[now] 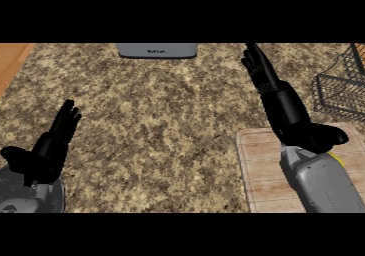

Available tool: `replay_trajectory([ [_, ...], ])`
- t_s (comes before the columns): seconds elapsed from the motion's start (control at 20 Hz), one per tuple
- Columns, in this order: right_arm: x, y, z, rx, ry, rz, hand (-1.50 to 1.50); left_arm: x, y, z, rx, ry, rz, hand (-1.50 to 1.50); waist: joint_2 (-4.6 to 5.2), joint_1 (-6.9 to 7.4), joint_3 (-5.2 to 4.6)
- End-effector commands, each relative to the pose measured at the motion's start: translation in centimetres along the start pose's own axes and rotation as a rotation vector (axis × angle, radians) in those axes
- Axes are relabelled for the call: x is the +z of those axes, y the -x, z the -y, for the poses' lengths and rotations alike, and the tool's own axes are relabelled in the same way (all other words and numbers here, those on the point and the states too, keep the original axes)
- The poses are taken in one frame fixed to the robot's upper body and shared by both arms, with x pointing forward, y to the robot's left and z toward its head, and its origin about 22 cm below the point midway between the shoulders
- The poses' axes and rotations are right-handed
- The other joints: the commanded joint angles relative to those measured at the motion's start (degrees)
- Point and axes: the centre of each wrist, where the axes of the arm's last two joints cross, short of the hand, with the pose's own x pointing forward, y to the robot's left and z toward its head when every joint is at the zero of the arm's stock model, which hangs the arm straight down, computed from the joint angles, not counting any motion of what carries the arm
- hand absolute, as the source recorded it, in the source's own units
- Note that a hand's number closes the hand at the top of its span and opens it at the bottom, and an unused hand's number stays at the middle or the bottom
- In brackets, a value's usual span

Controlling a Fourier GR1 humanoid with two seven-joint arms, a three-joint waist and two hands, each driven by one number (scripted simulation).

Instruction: Pick the lemon from the cutting board and place it in the tiered basket

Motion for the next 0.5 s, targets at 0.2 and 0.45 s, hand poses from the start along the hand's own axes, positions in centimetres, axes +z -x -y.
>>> replay_trajectory([
  [0.2, -0.3, -0.2, 6.0, -0.392, -0.331, 0.094, 1.50, -1.4, -3.4, 2.4, -0.056, -0.003, 0.172, 0.00, 1.79, 0.14, 0.40],
  [0.45, 2.8, 5.5, 8.5, -0.567, -0.382, -0.174, -1.50, -1.4, -3.7, 4.8, -0.017, 0.052, 0.176, 0.00, 3.35, 0.39, 0.38],
])
